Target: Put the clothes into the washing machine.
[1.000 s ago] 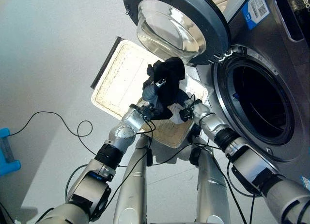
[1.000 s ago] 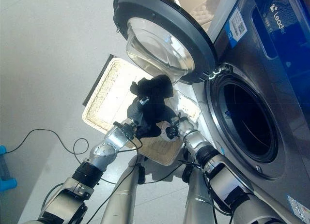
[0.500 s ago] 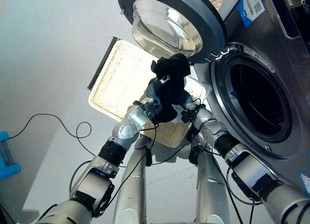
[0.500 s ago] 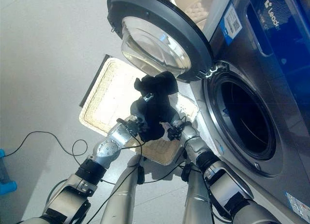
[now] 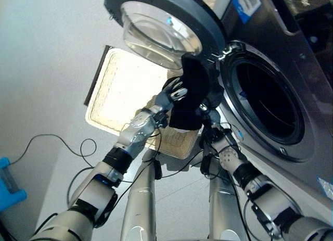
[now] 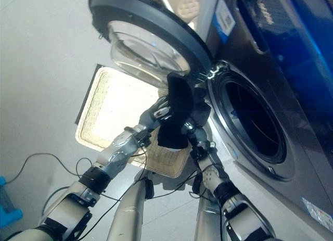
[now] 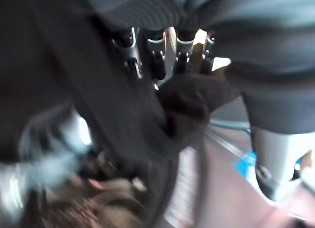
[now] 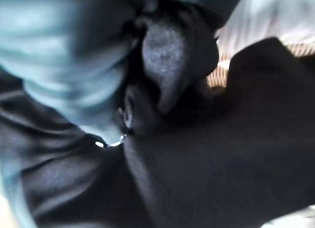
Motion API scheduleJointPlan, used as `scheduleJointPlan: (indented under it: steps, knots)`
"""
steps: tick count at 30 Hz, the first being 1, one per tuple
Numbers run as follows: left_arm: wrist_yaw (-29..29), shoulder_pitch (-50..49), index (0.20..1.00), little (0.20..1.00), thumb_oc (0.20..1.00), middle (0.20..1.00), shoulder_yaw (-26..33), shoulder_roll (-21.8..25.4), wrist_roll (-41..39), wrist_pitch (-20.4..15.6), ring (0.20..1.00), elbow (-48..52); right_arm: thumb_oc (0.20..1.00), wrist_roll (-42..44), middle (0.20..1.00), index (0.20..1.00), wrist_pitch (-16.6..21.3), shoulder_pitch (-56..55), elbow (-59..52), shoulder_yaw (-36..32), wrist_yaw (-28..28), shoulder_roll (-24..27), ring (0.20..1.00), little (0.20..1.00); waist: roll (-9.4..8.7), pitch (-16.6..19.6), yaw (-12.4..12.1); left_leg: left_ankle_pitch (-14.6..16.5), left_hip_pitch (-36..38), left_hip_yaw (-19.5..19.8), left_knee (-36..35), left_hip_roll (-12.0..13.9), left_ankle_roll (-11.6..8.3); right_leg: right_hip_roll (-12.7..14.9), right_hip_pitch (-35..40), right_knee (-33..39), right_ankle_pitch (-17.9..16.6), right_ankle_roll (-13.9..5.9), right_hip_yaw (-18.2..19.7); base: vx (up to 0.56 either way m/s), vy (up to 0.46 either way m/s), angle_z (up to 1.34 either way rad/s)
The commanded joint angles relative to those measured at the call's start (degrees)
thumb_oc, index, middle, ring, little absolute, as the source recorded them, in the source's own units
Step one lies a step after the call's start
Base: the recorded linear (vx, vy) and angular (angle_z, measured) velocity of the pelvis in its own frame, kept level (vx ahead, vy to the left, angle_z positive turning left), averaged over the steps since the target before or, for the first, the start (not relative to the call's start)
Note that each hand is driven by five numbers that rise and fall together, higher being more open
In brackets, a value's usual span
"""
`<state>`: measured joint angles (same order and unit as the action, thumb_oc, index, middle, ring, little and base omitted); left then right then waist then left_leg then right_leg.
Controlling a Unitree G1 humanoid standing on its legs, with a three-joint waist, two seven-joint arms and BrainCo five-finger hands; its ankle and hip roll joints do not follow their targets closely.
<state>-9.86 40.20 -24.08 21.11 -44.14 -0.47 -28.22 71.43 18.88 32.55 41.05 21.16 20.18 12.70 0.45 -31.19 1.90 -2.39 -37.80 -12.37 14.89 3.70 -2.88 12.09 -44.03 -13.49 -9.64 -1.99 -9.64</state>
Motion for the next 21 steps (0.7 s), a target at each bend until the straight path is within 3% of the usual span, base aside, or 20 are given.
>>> scheduleJointPlan:
  steps: [1,7,13,21]
  knots:
    - [4.62,-0.79,1.0,1.0,1.0,1.0,0.79,-4.41,7.58,-8.75,1.0,4.45,0.2,12.27,0.2,0.2,3.28,6.09,-4.57,-2.44,6.85,0.87,0.2,0.2,4.6,1.4,0.02,0.36,-1.63,-2.53,-1.11,-2.39,-2.46,-2.36,1.18,-3.91,6.18,-5.35,-4.05,-0.01,0.163,-0.51]
    - [9.76,-0.8,1.0,1.0,1.0,1.0,1.31,-2.85,13.57,-12.07,1.0,2.45,0.2,19.37,0.2,0.2,3.48,5.06,-2.69,-5.62,8.77,1.85,0.2,0.2,5.24,1.4,0.59,0.05,-0.78,-3.46,-1.98,-2.23,-2.73,-2.81,1.7,-3.3,6.45,-5.28,-3.68,0.0,0.05,-0.12]
    - [16.06,-0.28,1.0,1.0,1.0,1.0,3.45,-2.45,12.43,-15.27,1.0,-2.96,0.2,28.52,0.2,0.2,3.69,5.89,2.43,-10.57,10.68,2.1,0.2,0.2,5.47,1.4,0.86,0.19,-0.59,-4.15,-1.89,-1.81,-2.98,-3.07,1.74,-3.7,7.03,-5.27,-3.55,0.0,0.027,-0.12]
    - [18.4,-0.22,1.0,1.0,1.0,1.0,4.59,-3.04,11.62,-16.43,1.0,-5.16,0.2,30.57,0.2,0.2,5.46,7.42,6.66,-13.72,9.7,2.61,0.2,0.2,5.51,1.4,0.63,0.46,-0.83,-4.12,-1.51,-1.59,-2.97,-3.03,1.57,-4.17,7.29,-5.21,-3.65,0.0,-0.001,-0.01]
